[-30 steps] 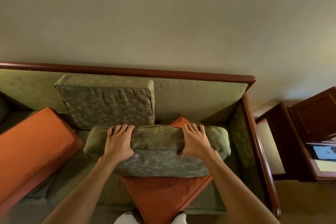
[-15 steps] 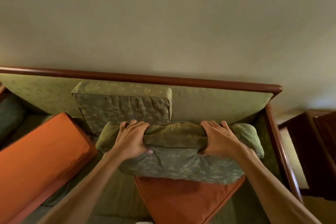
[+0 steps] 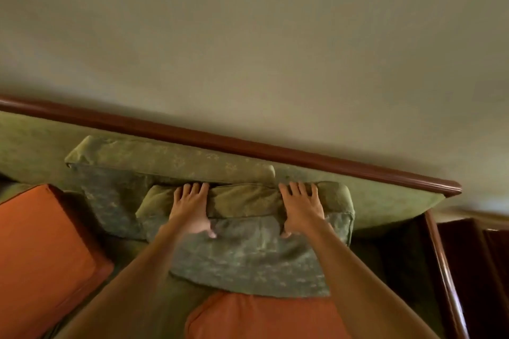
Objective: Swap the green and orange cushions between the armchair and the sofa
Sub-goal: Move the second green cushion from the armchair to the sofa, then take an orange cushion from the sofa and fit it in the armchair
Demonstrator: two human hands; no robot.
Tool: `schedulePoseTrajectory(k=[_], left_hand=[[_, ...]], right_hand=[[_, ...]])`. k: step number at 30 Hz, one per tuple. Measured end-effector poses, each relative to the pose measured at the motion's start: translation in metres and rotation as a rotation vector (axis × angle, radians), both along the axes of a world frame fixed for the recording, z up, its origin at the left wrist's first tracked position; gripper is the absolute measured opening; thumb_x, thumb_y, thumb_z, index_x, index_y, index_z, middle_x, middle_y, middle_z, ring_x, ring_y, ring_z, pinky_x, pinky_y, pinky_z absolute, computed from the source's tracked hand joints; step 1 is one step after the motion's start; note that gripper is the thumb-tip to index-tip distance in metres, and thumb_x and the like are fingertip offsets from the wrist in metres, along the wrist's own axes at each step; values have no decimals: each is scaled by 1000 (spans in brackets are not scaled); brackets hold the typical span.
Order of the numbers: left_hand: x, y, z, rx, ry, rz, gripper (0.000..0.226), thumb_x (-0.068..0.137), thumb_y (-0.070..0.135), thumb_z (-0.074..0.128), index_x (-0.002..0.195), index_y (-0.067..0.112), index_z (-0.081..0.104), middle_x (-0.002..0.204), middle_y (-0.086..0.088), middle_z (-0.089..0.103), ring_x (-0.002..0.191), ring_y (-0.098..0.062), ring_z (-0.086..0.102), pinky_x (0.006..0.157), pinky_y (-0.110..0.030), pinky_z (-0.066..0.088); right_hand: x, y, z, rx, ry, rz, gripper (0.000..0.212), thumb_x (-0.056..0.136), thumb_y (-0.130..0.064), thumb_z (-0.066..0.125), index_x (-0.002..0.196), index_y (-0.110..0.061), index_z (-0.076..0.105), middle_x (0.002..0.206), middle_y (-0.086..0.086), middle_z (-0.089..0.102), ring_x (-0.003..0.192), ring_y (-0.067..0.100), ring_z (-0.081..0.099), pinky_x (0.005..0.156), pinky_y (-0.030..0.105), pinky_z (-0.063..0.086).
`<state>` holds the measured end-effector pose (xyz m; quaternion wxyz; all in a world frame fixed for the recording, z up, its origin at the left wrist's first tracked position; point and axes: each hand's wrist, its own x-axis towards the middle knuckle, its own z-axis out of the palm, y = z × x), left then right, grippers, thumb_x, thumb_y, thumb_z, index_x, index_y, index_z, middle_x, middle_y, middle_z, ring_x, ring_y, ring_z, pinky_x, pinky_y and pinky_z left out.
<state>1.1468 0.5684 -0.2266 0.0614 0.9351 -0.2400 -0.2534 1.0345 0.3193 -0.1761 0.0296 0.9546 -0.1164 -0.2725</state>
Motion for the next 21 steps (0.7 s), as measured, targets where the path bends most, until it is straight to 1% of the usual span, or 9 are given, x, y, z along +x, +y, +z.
schedulePoseTrajectory(k=[1, 4, 6, 9, 12, 15, 18, 20, 21], left_hand=[[5, 0, -11, -11, 14, -8, 143, 42, 65, 90, 153, 17, 13, 151, -6, 28, 141, -33, 21, 120, -49, 13], [7, 0, -18, -47, 14, -7, 143, 41, 63, 91, 152, 17, 15, 151, -7, 28, 140, -34, 21, 121, -50, 12], [7, -2, -18, -53, 33, 14, 142, 43, 60, 93, 153, 17, 14, 152, -8, 26, 141, -36, 19, 121, -51, 11], [5, -1, -17, -52, 9, 12, 141, 44, 60, 93, 153, 17, 15, 151, -8, 27, 140, -34, 21, 121, -50, 11], [-5, 1, -14, -64, -32, 50, 138, 45, 58, 93, 152, 18, 17, 147, -7, 32, 138, -32, 25, 120, -47, 13], [-26, 4, -9, -111, -153, 111, 128, 46, 55, 94, 150, 21, 28, 146, -9, 35, 138, -32, 27, 121, -46, 15], [-68, 14, -10, -196, -311, 232, 121, 53, 50, 94, 152, 23, 30, 155, -15, 28, 145, -36, 21, 123, -48, 14], [-109, 18, -11, -252, -408, 322, 115, 64, 45, 90, 156, 23, 24, 161, -15, 21, 151, -34, 13, 124, -49, 14], [-125, 19, -11, -278, -427, 362, 113, 69, 42, 88, 157, 23, 20, 164, -14, 15, 153, -32, 9, 124, -50, 14]], right_hand=[[9, -4, -6, 4, 46, 17, 129, 64, -54, 86, 156, -18, 3, 162, 9, 12, 150, 30, 6, 120, 56, 5], [19, -12, -12, -6, 69, 36, 131, 60, -57, 87, 156, -19, 4, 162, 7, 14, 150, 27, 8, 120, 53, 6], [23, -11, -18, -9, 71, 32, 132, 59, -59, 86, 156, -20, 5, 162, 6, 14, 150, 26, 9, 121, 53, 6], [21, -10, -18, -18, 37, 29, 131, 58, -60, 86, 155, -21, 7, 161, 5, 17, 150, 26, 10, 121, 53, 7], [11, -5, -15, -26, -43, 14, 128, 57, -57, 88, 154, -23, 12, 160, 4, 20, 149, 26, 12, 120, 52, 9], [-10, -1, -12, -7, -169, 12, 124, 58, -56, 88, 153, -22, 16, 159, 6, 21, 149, 26, 13, 120, 51, 9], [-35, -6, -9, 53, -288, 85, 117, 65, -56, 84, 154, -19, 17, 159, 6, 22, 149, 25, 12, 121, 49, 10], [-53, -11, -2, 125, -386, 170, 110, 69, -56, 81, 153, -17, 21, 159, 5, 25, 149, 24, 14, 120, 46, 12], [-57, -13, 1, 181, -448, 181, 105, 70, -55, 80, 152, -17, 25, 157, 4, 27, 148, 23, 16, 120, 44, 14]])
